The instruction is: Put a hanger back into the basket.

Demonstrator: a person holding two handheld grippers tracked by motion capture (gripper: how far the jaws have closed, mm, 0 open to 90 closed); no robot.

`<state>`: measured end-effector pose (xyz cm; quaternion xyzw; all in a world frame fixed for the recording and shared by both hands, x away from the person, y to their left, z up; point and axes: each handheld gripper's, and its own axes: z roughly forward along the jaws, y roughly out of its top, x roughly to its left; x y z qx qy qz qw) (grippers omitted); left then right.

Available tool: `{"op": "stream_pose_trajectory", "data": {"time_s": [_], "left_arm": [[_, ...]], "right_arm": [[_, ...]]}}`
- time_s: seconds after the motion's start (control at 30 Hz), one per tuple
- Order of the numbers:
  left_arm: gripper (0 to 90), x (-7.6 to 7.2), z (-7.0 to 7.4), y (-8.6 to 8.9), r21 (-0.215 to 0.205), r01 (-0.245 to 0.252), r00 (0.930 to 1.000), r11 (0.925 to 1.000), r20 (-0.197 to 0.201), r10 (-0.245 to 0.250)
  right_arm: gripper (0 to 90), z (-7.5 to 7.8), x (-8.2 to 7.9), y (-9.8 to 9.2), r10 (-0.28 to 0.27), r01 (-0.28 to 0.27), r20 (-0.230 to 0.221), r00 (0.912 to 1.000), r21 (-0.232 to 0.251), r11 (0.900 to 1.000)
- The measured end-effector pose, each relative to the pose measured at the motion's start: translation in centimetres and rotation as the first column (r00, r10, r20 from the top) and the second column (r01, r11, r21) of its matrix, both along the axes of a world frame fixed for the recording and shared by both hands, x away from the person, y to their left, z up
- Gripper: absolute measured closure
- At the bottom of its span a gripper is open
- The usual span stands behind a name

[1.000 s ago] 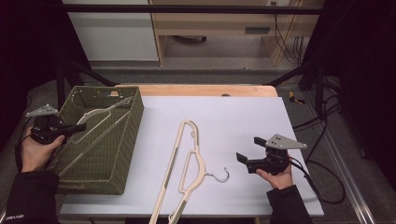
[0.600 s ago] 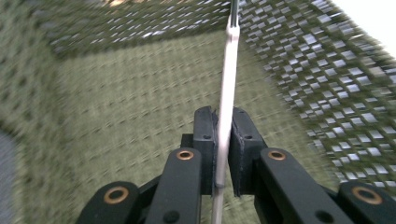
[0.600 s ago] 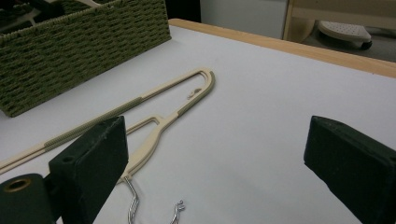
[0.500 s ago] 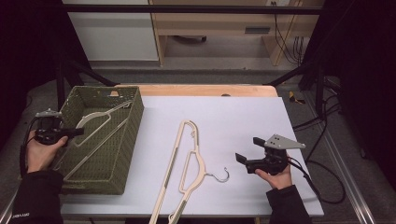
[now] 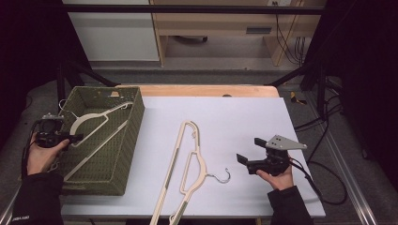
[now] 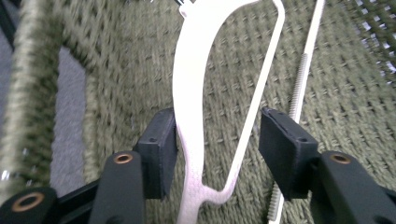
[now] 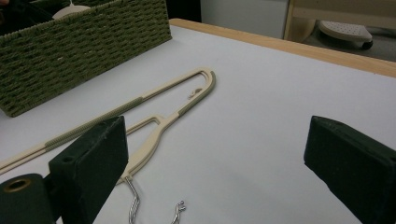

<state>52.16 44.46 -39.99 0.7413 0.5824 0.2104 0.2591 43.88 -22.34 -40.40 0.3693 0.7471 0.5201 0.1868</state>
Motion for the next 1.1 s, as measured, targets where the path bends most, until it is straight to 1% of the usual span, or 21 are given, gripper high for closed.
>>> {"op": "stream_pose_trajectory", "data": {"time_s": [0.03, 0.1, 0.17, 0.27, 0.37, 0.43, 0.47, 0.5, 0.57, 0.67, 0.7, 0.73, 0.8, 0.83, 0.87, 0.9, 0.93, 0.97, 1.03, 1.07, 1.1], "left_arm": [[45.0, -0.1, -0.1, 0.0, -0.003, -0.01, 0.9999, 0.9999, 0.003, 0.01], [43.9, -0.2, -0.1, -0.1, -0.002, -0.012, 0.9999, 0.9999, -0.008, 0.012], [40.2, -0.3, 0.0, -0.4, -0.011, -0.024, 0.9996, 0.9997, -0.012, 0.024], [37.8, -0.7, 0.2, -0.9, 0.01, -0.027, 0.9996, 0.9996, -0.005, 0.027], [35.8, -1.1, 0.5, -1.2, 0.008, -0.029, 0.9996, 0.9995, -0.003, 0.029], [35.7, -1.5, 1.0, -1.4, -0.005, -0.021, 0.9997, 0.9998, 0.013, 0.021], [35.5, -1.8, 1.3, -1.6, 0.002, -0.016, 0.9995, 0.9999, 0.028, 0.016], [35.4, -1.8, 1.3, -1.6, 0.002, -0.016, 0.9995, 0.9999, 0.028, 0.016], [33.8, -2.5, 2.4, -1.9, 0.005, -0.006, 0.9972, 1.0, 0.075, 0.005], [31.3, -3.4, 3.8, -2.1, -0.034, 0.01, 0.991, 0.9994, 0.134, -0.005], [33.3, -3.4, 3.8, -2.1, -0.034, 0.01, 0.991, 0.9994, 0.134, -0.005], [35.2, -3.9, 4.6, -2.5, -0.076, 0.05, 0.9872, 0.9959, 0.155, -0.038], [32.9, -4.5, 5.3, -3.1, -0.098, 0.061, 0.9814, 0.9933, 0.187, -0.042], [29.9, -4.7, 5.6, -3.4, -0.115, 0.062, 0.9798, 0.9914, 0.196, -0.039], [25.4, -5.0, 5.9, -3.8, -0.133, 0.076, 0.9761, 0.9882, 0.212, -0.046], [25.0, -5.3, 6.2, -4.3, -0.144, 0.093, 0.9704, 0.9852, 0.235, -0.057], [24.9, -5.6, 6.5, -4.7, -0.147, 0.1, 0.9653, 0.984, 0.254, -0.06], [24.8, -5.9, 6.8, -5.1, -0.148, 0.114, 0.959, 0.9823, 0.274, -0.07], [21.0, -6.4, 7.3, -6.1, -0.179, 0.153, 0.9435, 0.9718, 0.319, -0.09], [18.6, -6.8, 7.5, -6.8, -0.189, 0.177, 0.9326, 0.9659, 0.346, -0.103], [17.4, -7.1, 7.6, -7.2, -0.189, 0.191, 0.9241, 0.9633, 0.366, -0.112]], "right_arm": [[6.9, 0.0, 0.0, 0.0, 0.0, 0.0, 0.0, 1.0, 0.0, 1.0], [6.8, 0.0, 0.0, 0.0, 0.0, 0.0, 0.0, 1.0, 0.001, 1.0], [6.8, 0.0, 0.0, 0.0, 0.0, 0.0, 0.0, 1.0, 0.001, 1.0], [6.7, 0.0, 0.0, 0.0, 0.0, 0.0, -0.001, 1.0, 0.001, 1.0], [6.7, 0.1, -0.1, -0.1, 0.002, -0.002, 0.005, 1.0, 0.003, 1.0], [6.6, 0.1, -0.1, -0.1, -0.002, 0.001, 0.002, 1.0, 0.007, 1.0], [6.6, 0.1, -0.1, -0.1, -0.002, 0.002, 0.002, 1.0, 0.006, 1.0], [6.6, 0.2, -0.1, -0.2, -0.003, 0.003, 0.003, 1.0, 0.005, 1.0], [6.5, 0.2, -0.1, -0.2, -0.004, 0.004, 0.008, 1.0, 0.004, 1.0], [6.4, 0.3, -0.2, -0.3, -0.001, 0.001, 0.014, 0.9999, 0.007, 1.0], [6.3, 0.3, -0.2, -0.4, -0.002, 0.002, 0.015, 0.9999, 0.008, 1.0], [6.2, 0.4, -0.3, -0.4, -0.006, 0.006, 0.013, 0.9999, 0.013, 1.0], [6.1, 0.5, -0.4, -0.5, -0.004, 0.004, 0.019, 0.9998, 0.016, 1.0], [5.9, 0.5, -0.4, -0.5, -0.005, 0.005, 0.016, 0.9999, 0.022, 1.0], [5.5, 0.6, -0.4, -0.6, -0.005, 0.004, 0.021, 0.9998, 0.021, 1.0], [5.2, 0.6, -0.4, -0.7, -0.005, 0.004, 0.022, 0.9997, 0.028, 1.0], [5.1, 0.6, -0.5, -0.7, -0.005, 0.004, 0.02, 0.9998, 0.033, 0.999], [4.7, 0.7, -0.5, -0.7, -0.006, 0.005, 0.019, 0.9998, 0.038, 0.999], [4.6, 0.7, -0.5, -0.7, -0.004, 0.003, 0.02, 0.9998, 0.047, 0.999], [4.1, 0.7, -0.5, -0.7, -0.003, 0.002, 0.02, 0.9998, 0.048, 0.999], [4.0, 0.7, -0.6, -0.7, -0.005, 0.004, 0.022, 0.9998, 0.051, 0.999]]}}
